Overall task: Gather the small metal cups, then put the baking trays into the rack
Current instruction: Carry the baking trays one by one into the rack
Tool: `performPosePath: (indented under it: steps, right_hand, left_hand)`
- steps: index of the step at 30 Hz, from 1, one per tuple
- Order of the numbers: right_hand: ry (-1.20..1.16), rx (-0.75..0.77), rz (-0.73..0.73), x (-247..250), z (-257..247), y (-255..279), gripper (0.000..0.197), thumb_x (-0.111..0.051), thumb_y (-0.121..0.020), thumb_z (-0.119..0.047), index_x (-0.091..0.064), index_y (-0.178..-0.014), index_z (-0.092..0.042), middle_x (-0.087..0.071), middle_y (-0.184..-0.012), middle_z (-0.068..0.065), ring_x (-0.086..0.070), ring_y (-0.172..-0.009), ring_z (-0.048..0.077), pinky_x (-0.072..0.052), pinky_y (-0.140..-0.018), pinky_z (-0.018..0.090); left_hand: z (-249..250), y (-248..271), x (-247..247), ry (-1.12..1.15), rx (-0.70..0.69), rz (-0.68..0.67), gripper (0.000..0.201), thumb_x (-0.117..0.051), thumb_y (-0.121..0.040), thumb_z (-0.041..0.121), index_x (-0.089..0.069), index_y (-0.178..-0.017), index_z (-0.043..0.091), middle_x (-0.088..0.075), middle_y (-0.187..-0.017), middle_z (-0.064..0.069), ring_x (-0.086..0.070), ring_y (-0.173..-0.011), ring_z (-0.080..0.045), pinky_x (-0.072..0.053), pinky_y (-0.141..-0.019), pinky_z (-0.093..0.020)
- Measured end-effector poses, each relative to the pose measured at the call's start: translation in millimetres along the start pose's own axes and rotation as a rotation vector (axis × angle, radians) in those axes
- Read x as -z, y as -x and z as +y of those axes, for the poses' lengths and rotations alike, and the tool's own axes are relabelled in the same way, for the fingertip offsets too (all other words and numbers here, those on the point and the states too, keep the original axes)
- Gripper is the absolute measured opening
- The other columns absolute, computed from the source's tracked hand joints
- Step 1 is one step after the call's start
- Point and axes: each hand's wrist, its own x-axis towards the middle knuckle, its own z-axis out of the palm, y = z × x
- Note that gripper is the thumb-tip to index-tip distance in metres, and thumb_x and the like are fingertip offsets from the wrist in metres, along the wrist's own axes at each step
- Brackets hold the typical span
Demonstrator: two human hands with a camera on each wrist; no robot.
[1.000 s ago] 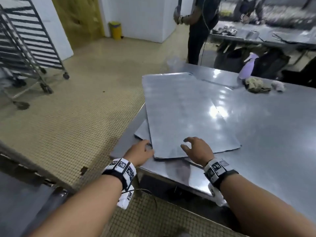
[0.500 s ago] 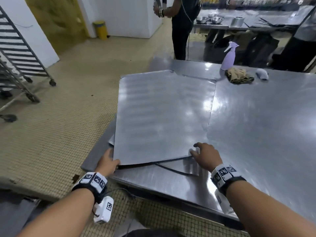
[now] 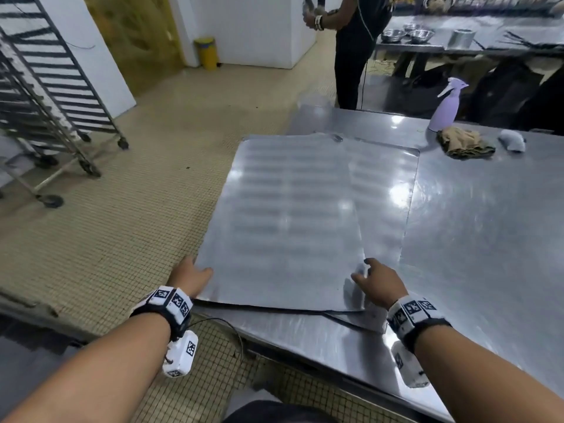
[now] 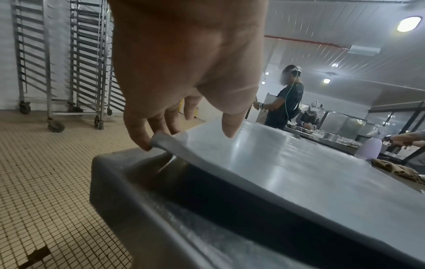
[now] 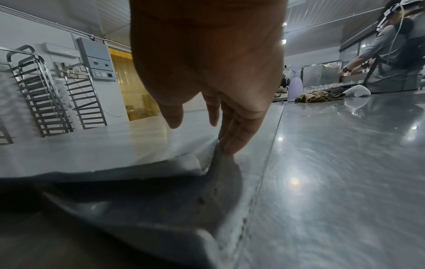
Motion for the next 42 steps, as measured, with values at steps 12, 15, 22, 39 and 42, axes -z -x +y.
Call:
performPosePath:
  steps: [12,15,22,39,42]
  right_hand:
    - [-0.024,-0.150,-0.004,13,-32,-42,0.070,-0.066,-0.090,-0.043,-0.044,-0.145,-0.005,-0.056,-0.140,0.017,-0.053,-0.127,0.032,-0.041,-0.102,0.034]
    - [-0.031,-0.185,-0.008,17,-38,-55,0.068,-0.066,-0.090,-0.044,-0.046,-0.142,-0.005,-0.058,-0.138,0.016,-0.055,-0.125,0.032,-0.042,-0.101,0.034]
    - [-0.076,-0.226,0.045,14,-55,-85,0.066,-0.070,-0.088,-0.039,-0.049,-0.138,-0.003,-0.060,-0.131,0.019,-0.058,-0.119,0.034,-0.045,-0.095,0.036]
    - [-0.563,-0.411,0.239,0,-46,-135,0.063,-0.076,-0.054,-0.037,-0.067,-0.112,-0.015,-0.073,-0.098,0.002,-0.069,-0.088,0.021,-0.057,-0.079,0.036]
    - [-0.610,-0.430,0.285,7,-45,-126,0.043,-0.076,-0.074,-0.011,-0.065,-0.115,-0.009,-0.071,-0.100,0.006,-0.066,-0.085,0.019,-0.048,-0.064,0.025]
  left_hand:
    - [20,-73,3,0.129,-0.094,-0.113,0.041,-0.068,-0.079,0.028,-0.066,-0.117,0.013,-0.073,-0.103,-0.004,-0.067,-0.091,-0.026,-0.053,-0.085,-0.035]
    - [30,-94,5,0.131,-0.105,-0.127,0.033,-0.068,-0.081,0.027,-0.069,-0.111,0.013,-0.073,-0.100,-0.004,-0.067,-0.090,-0.026,-0.053,-0.083,-0.034]
    - [45,-143,0,0.178,-0.105,-0.174,0.036,-0.068,-0.073,0.033,-0.067,-0.105,0.016,-0.073,-0.095,0.000,-0.069,-0.090,-0.025,-0.056,-0.087,-0.039]
    - [74,-189,-18,0.386,-0.117,-0.170,0.046,-0.077,-0.082,0.011,-0.048,-0.117,0.020,-0.064,-0.113,-0.003,-0.063,-0.099,-0.025,-0.053,-0.089,-0.039]
    - [94,-193,-14,0.386,-0.180,-0.189,0.044,-0.076,-0.082,0.010,-0.052,-0.117,0.020,-0.065,-0.111,0.000,-0.065,-0.099,-0.025,-0.053,-0.089,-0.038]
